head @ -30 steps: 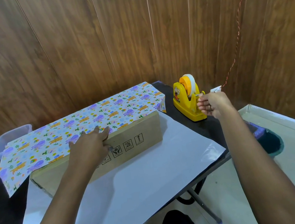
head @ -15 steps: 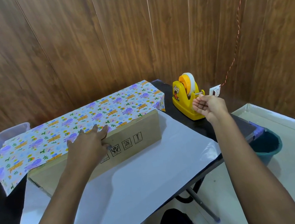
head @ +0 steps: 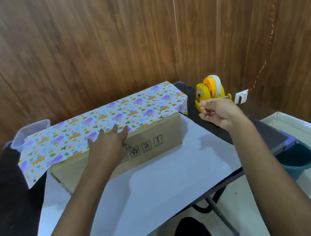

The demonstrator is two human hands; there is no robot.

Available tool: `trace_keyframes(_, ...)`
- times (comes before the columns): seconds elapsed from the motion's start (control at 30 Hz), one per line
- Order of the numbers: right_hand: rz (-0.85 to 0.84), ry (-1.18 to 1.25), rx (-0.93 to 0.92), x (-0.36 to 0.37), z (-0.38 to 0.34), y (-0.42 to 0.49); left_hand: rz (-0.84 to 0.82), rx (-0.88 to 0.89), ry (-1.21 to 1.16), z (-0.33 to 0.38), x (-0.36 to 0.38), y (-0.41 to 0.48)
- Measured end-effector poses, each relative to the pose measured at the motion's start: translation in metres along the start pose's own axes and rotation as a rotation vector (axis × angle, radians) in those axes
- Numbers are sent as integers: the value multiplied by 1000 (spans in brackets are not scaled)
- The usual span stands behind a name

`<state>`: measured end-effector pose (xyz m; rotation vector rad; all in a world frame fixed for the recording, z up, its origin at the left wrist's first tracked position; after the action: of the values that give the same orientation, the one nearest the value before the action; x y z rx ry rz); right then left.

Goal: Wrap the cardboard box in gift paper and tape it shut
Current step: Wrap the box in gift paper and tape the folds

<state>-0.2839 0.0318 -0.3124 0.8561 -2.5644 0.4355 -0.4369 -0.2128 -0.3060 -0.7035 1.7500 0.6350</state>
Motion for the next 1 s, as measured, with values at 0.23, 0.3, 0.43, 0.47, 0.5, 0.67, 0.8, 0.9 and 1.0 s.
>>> trace_keyframes(0.23, -376, -358, 20, 88, 41, -54, 87, 7, -22, -2, -4, -16)
trace_keyframes(0.3, -403, -425, -5, 109, 48, -62, 114, -38, -59, -3, -8, -23)
trace_keyframes(0.43, -390, -513, -11, 139, 52, -69, 214, -54, -76, -7, -5, -30)
trace_keyframes(0.47, -379, -553, -10, 145, 52, -70, 235, -43, -70, -9, -1, -29)
trace_keyframes(0.5, -362, -607, -11, 149, 51, -71, 253, -32, -68, -9, 3, -28)
trace_keyframes(0.67, -285, -879, -11, 168, 54, -64, 287, -7, -99, -11, 13, -23)
trace_keyframes(0.8, -249, -1044, -4, 179, 56, -59, 309, 1, -85, -13, 17, -21)
trace_keyframes(0.9, -222, -1165, -14, 187, 55, -57, 321, -3, -85, -13, 15, -24)
trace_keyframes(1.0, -231, -1228, 28, 190, 52, -59, 332, -51, -97, -11, 7, -31)
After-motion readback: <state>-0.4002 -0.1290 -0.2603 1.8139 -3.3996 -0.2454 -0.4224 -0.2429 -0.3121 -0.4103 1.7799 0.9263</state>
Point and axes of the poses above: each hand's wrist, its own y-axis towards the middle knuckle, its own x-axis out of the palm, z = x × y, the point moved 2 cm from there along y, towards the middle knuckle, and after that the axes turned 9 degrees about y, right-handed, at the moved point
